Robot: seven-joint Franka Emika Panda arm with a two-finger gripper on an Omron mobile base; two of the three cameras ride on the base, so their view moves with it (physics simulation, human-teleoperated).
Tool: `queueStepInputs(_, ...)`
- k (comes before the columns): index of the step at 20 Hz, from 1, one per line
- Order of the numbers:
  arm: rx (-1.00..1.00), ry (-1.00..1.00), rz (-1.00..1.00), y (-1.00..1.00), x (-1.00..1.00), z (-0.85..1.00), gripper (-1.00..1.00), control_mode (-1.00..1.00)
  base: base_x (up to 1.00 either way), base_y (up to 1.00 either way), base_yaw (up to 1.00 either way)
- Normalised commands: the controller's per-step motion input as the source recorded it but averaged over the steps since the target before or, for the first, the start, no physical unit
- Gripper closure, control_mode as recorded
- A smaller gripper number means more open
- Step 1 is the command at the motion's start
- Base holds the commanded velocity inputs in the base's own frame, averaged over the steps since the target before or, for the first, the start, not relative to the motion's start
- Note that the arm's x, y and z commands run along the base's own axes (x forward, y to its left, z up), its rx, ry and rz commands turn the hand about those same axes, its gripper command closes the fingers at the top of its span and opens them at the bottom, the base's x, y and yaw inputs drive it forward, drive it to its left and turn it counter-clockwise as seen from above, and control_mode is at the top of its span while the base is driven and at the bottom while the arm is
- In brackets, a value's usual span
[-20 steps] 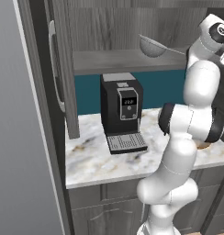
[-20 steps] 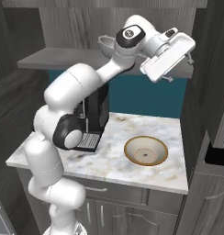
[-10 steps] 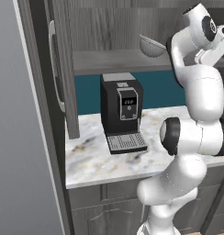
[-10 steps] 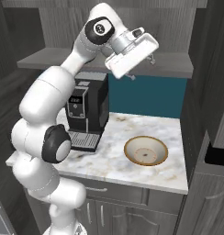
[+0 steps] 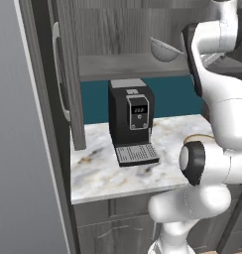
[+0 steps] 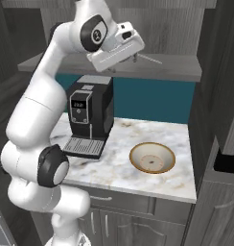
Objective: Open the cabinet and setup a tea strainer by placing it in the bowl upright.
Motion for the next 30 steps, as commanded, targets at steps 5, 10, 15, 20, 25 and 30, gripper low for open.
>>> queueStepInputs(5,0.08,-0.42,0.08,0.51,0.48,0.01,-1.0,-1.0,0.0,0.0,0.0)
queueStepInputs(10,0.06,-0.5,0.09,0.34,0.23,0.13,-1.0,-1.0,0.0,0.0,0.0)
queueStepInputs(15,0.03,-0.34,0.02,0.12,0.25,0.19,-1.0,-1.0,0.0,0.0,0.0)
queueStepInputs(20,0.01,-0.01,0.01,0.08,0.05,0.03,-1.0,-1.0,0.0,0.0,0.0)
queueStepInputs(25,0.02,0.01,-0.01,0.22,0.0,0.06,-1.0,-1.0,0.0,0.0,0.0)
queueStepInputs(30,0.0,0.0,-0.05,0.15,0.0,0.2,-1.0,-1.0,0.0,0.0,0.0)
